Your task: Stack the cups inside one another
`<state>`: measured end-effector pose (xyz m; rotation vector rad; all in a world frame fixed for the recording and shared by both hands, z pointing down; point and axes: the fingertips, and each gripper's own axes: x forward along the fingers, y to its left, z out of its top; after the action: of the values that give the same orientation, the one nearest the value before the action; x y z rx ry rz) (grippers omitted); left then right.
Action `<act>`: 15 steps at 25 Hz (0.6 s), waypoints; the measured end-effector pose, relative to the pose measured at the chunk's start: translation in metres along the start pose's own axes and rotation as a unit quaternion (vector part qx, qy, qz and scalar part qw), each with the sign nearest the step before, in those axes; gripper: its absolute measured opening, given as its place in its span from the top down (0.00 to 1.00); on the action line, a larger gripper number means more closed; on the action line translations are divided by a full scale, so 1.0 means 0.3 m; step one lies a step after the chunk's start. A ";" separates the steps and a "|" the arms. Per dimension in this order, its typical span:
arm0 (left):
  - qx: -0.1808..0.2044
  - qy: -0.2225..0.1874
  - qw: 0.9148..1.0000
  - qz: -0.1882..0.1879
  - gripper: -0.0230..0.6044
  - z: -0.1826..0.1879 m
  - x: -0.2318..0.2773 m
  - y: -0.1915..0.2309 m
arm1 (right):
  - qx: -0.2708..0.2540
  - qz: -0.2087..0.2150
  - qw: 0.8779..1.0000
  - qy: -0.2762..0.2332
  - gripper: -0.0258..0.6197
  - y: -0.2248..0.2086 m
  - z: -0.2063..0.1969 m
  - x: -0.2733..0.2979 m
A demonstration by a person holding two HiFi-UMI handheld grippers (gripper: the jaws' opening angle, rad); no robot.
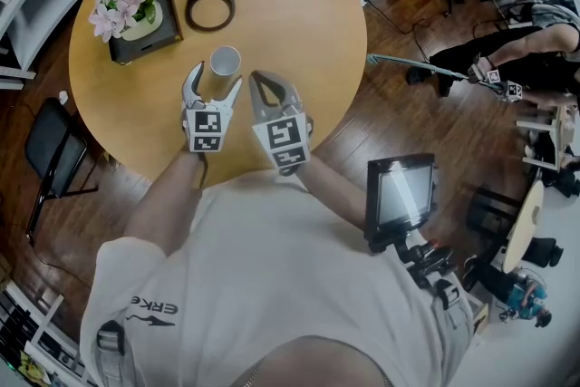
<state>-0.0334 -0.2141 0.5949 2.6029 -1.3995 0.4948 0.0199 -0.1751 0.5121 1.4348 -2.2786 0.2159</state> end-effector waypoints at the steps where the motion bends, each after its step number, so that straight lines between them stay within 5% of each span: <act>1: 0.005 -0.004 1.000 0.007 0.35 0.008 -0.007 0.005 | 0.000 0.000 1.000 -0.001 0.94 0.001 0.003 -0.003; 7: 0.055 -0.035 0.997 0.034 0.38 0.072 -0.064 0.007 | -0.003 0.001 1.000 -0.012 0.94 0.015 0.023 -0.025; 15: 0.064 -0.074 0.994 0.057 0.71 0.173 -0.170 0.011 | -0.006 0.002 1.000 -0.028 0.94 0.050 0.049 -0.057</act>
<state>-0.0510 -0.1905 0.5282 2.7222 -1.6212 0.4259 0.0089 -0.1595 0.4929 1.4470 -2.3230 0.1649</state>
